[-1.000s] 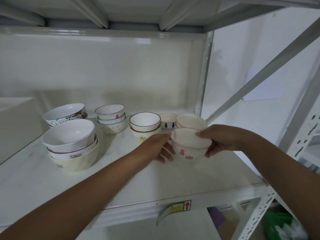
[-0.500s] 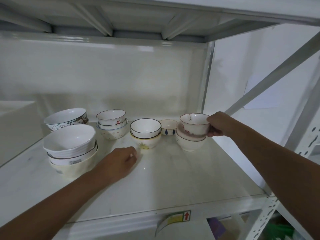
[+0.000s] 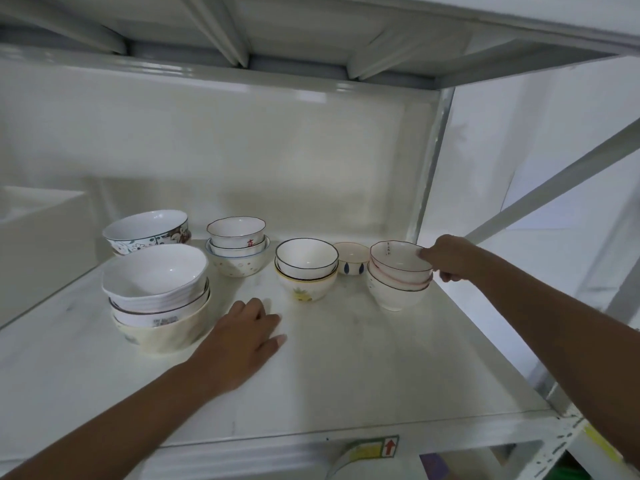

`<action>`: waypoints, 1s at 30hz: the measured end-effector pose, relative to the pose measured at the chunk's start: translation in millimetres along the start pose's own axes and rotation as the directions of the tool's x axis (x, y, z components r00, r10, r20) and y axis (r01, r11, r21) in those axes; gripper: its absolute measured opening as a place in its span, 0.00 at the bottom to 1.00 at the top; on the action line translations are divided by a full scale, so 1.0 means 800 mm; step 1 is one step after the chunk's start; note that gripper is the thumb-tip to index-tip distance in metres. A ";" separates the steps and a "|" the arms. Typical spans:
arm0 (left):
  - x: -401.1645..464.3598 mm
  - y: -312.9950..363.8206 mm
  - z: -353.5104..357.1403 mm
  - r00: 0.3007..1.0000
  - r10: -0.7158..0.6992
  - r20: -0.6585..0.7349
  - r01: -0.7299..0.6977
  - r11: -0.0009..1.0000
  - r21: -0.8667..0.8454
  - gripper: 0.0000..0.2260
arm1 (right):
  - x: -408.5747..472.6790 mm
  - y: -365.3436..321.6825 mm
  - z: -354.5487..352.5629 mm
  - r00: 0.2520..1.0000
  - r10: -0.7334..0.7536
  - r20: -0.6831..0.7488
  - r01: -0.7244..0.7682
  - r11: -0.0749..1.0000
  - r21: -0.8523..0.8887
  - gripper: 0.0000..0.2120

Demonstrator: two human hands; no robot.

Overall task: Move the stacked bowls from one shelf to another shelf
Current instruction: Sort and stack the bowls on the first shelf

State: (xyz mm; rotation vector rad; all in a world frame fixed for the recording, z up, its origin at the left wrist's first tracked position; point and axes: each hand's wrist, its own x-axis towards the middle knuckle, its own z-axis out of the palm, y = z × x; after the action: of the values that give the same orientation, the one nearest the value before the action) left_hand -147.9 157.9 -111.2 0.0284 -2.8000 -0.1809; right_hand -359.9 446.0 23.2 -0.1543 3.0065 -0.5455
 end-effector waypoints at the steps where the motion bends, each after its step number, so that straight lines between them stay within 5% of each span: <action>1: 0.001 0.000 -0.001 1.000 -0.006 0.001 0.006 1.000 -0.026 0.28 | 0.008 -0.007 -0.004 0.998 -0.013 -0.065 0.010 0.998 -0.057 0.20; 4: 0.001 -0.001 -0.002 0.999 -0.035 -0.006 0.034 0.993 -0.117 0.30 | 0.041 -0.044 -0.017 0.955 -0.181 -0.233 0.132 0.968 -0.212 0.19; 7: 0.000 -0.004 -0.002 1.000 -0.025 -0.015 0.023 0.987 -0.156 0.31 | 0.074 -0.097 -0.009 0.945 -0.307 -0.108 0.265 0.919 -0.292 0.16; 13: -0.005 -0.012 -0.005 0.996 -0.030 -0.078 0.007 0.961 -0.276 0.26 | 0.117 -0.160 0.030 0.946 -0.157 0.284 0.262 0.887 -0.381 0.18; 16: -0.006 -0.010 -0.005 0.996 -0.027 -0.083 0.007 0.971 -0.239 0.29 | 0.125 -0.166 0.042 0.937 -0.154 0.312 0.311 0.775 -0.550 0.13; 22: -0.010 -0.012 -0.001 0.993 0.000 -0.114 -0.026 0.974 -0.226 0.19 | 0.130 -0.154 0.059 0.938 -0.156 0.311 0.339 0.605 -0.721 0.09; 27: -0.007 -0.010 -0.006 0.996 -0.019 -0.088 -0.004 0.968 -0.251 0.25 | 0.118 -0.152 0.054 0.936 -0.183 0.302 0.334 0.736 -0.588 0.19; 30: -0.003 -0.007 -0.012 0.997 -0.040 -0.061 0.024 0.968 -0.248 0.22 | 0.129 -0.156 0.043 0.950 -0.124 0.286 0.242 0.872 -0.425 0.11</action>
State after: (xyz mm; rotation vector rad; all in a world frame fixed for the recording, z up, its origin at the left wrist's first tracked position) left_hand -142.5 151.2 -103.3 0.0196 -2.6917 -0.5262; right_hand -448.4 306.2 28.5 -0.5048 2.8222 0.1780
